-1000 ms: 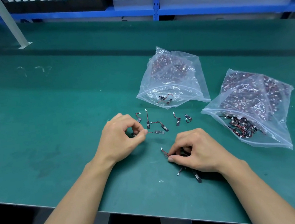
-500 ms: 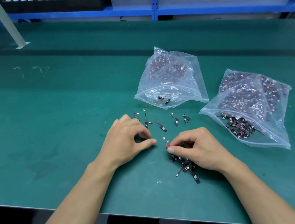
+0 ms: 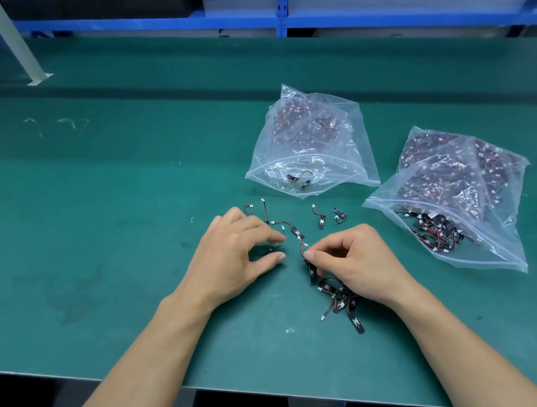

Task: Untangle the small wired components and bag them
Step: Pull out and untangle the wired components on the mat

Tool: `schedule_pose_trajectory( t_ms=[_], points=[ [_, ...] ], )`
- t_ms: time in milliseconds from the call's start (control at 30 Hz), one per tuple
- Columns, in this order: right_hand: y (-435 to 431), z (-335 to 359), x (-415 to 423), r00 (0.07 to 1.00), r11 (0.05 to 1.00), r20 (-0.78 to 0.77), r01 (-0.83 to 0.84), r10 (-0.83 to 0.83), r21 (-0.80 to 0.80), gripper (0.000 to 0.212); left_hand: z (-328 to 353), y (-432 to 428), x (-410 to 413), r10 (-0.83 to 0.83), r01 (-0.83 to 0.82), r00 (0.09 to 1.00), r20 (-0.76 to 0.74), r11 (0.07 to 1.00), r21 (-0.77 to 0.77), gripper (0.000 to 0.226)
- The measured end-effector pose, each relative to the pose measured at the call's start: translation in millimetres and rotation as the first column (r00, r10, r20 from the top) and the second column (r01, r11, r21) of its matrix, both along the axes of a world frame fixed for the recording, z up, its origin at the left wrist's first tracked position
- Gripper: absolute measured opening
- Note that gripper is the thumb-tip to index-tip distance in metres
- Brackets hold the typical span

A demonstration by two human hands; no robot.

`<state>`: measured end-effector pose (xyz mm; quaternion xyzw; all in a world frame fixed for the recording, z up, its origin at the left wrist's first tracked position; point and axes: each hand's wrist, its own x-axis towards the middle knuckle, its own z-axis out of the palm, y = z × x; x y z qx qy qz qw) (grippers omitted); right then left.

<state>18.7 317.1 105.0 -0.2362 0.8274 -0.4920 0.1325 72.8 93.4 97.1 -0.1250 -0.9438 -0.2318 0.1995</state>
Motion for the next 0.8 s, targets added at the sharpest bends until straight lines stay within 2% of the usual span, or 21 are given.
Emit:
schedule_pose_trajectory(
  t_ms=[167,333,433,567,633,733,800],
  points=[
    [-2,2,1,1.000,1.000,-0.017,0.017,-0.018,-0.019,0.023,1,9,2,-0.059,0.059,0.998,-0.003,0.985,0.161,0.024],
    [-2,1,0,0.996,0.996,-0.023,0.084,-0.085,-0.025,0.021,1,16,0,-0.055,0.050,0.998,0.030,0.987,0.151,0.019],
    [1,-1,-2,0.986,0.988,-0.065,0.154,-0.154,-0.015,0.021,2,15,2,-0.090,0.087,0.996,0.023,0.991,0.105,0.017],
    [4,-4,-5,0.968,0.967,-0.200,0.188,-0.152,0.173,0.017,3,15,4,-0.197,0.198,0.979,0.054,0.980,-0.016,0.011],
    [5,-5,-5,0.961,0.956,-0.232,0.199,-0.148,0.217,0.016,2,16,4,-0.221,0.226,0.973,0.066,0.972,-0.068,0.012],
    [9,-3,-6,0.931,0.948,-0.312,0.257,-0.191,0.186,0.014,1,16,3,-0.220,0.224,0.974,0.049,0.967,-0.118,0.013],
    [15,1,-7,0.926,0.965,-0.345,0.216,-0.154,0.148,0.012,1,16,3,-0.214,0.217,0.976,0.036,0.965,-0.148,0.013]
  ],
)
